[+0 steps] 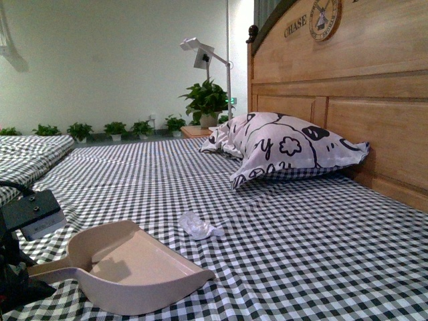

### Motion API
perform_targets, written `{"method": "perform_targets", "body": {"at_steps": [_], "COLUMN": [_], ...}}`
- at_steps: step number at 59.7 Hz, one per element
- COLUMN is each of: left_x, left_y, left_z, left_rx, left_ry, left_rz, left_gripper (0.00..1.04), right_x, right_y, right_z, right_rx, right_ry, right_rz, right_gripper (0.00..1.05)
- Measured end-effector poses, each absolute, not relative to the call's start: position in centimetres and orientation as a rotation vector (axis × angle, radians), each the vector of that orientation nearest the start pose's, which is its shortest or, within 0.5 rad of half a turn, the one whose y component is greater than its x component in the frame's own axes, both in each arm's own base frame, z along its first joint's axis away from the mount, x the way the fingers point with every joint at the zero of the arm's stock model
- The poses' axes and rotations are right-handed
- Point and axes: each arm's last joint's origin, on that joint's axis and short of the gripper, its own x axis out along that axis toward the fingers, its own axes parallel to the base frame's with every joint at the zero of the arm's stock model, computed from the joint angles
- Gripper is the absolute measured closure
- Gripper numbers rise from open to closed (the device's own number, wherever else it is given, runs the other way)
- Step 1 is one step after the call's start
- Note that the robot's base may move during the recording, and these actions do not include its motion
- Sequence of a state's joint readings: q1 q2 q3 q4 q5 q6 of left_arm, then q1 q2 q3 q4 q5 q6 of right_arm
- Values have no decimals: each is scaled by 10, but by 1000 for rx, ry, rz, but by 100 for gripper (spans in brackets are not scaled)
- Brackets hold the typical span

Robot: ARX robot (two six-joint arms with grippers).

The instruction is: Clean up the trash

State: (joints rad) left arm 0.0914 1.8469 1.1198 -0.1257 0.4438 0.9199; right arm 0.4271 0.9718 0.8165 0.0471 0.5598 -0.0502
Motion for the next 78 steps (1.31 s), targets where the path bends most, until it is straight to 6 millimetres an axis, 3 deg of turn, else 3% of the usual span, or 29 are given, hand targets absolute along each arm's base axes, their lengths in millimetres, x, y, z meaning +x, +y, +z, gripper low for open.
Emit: {"method": "perform_targets", "body": {"at_steps": [5, 13, 30, 35, 40, 49, 66, 78], "left_x": [376, 376, 376, 376, 376, 376, 376, 376], "left_y": [22, 22, 22, 22, 22, 22, 22, 22], "left_z": [169, 169, 169, 168, 168, 168, 168, 168], "left_rx": [632, 633, 633, 632, 633, 633, 633, 634], "left_ry": [604, 604, 604, 604, 605, 604, 604, 604], "left_rz": [-673, -672, -673, -673, -673, -673, -673, -674], "left_gripper": [78, 78, 78, 78, 78, 78, 78, 78], "right_x": [213, 255, 374, 418, 444, 471, 495, 504], "right_y": [74, 75, 99, 119, 138, 168, 207, 222], "right_z": [330, 322, 278, 260, 245, 218, 168, 157], "right_rx": [-140, -137, -204, -217, -275, -387, -558, -636], "right_ry": [204, 247, 378, 407, 411, 430, 504, 520], "right_rz": [-74, -3, 182, 265, 304, 349, 446, 501], "right_gripper": [85, 85, 85, 85, 85, 85, 85, 85]}}
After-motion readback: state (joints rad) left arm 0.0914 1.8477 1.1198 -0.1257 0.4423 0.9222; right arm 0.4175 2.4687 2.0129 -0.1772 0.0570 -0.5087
